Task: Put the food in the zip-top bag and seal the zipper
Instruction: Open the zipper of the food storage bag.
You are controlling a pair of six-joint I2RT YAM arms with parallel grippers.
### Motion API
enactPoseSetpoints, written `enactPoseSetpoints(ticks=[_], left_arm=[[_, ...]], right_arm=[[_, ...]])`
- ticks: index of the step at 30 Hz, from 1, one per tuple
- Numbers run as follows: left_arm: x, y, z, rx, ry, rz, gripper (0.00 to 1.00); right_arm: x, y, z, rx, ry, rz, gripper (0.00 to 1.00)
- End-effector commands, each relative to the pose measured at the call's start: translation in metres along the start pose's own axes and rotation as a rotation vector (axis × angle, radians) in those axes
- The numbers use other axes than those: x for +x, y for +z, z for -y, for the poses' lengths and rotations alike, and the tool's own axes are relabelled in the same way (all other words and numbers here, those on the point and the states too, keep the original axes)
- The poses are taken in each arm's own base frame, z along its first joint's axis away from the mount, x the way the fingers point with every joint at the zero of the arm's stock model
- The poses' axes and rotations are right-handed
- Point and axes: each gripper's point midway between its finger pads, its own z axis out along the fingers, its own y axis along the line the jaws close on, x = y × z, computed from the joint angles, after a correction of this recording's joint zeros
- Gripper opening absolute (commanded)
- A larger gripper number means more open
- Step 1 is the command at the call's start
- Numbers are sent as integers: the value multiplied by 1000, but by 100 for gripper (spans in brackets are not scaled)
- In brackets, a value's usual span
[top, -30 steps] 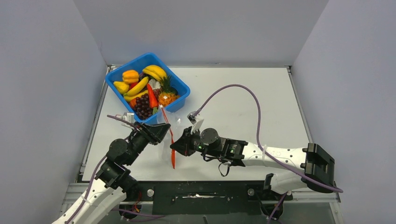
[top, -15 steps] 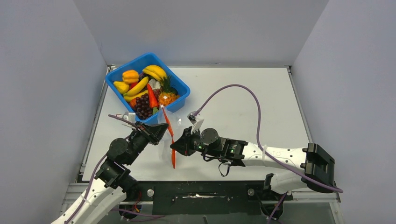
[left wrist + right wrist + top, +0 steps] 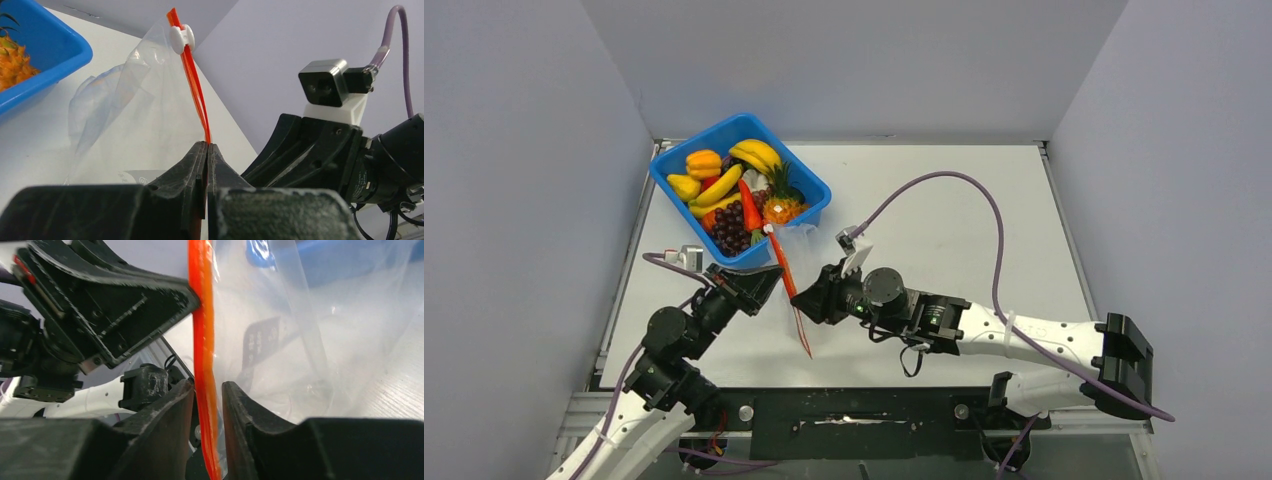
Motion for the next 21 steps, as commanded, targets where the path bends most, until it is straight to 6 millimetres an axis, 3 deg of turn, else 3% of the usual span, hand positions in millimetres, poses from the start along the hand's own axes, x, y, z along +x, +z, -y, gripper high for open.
enactPoseSetpoints(ticks=[1,10,15,21], left_arm=[[-9,-1,20,85,-18,26,0],[-2,-2,23,105,-44,-10,0],[-1,-4,25,113,-51,-17,0],[3,-8,20,97,7,-33,0]], right_arm=[[-41,-4,-27,-42,-27,104,31],[-42,8,-23,-3,-43,100,33],[-38,10,-6,74,-51,101,30],[-33,8,0,86,-57,98,2]])
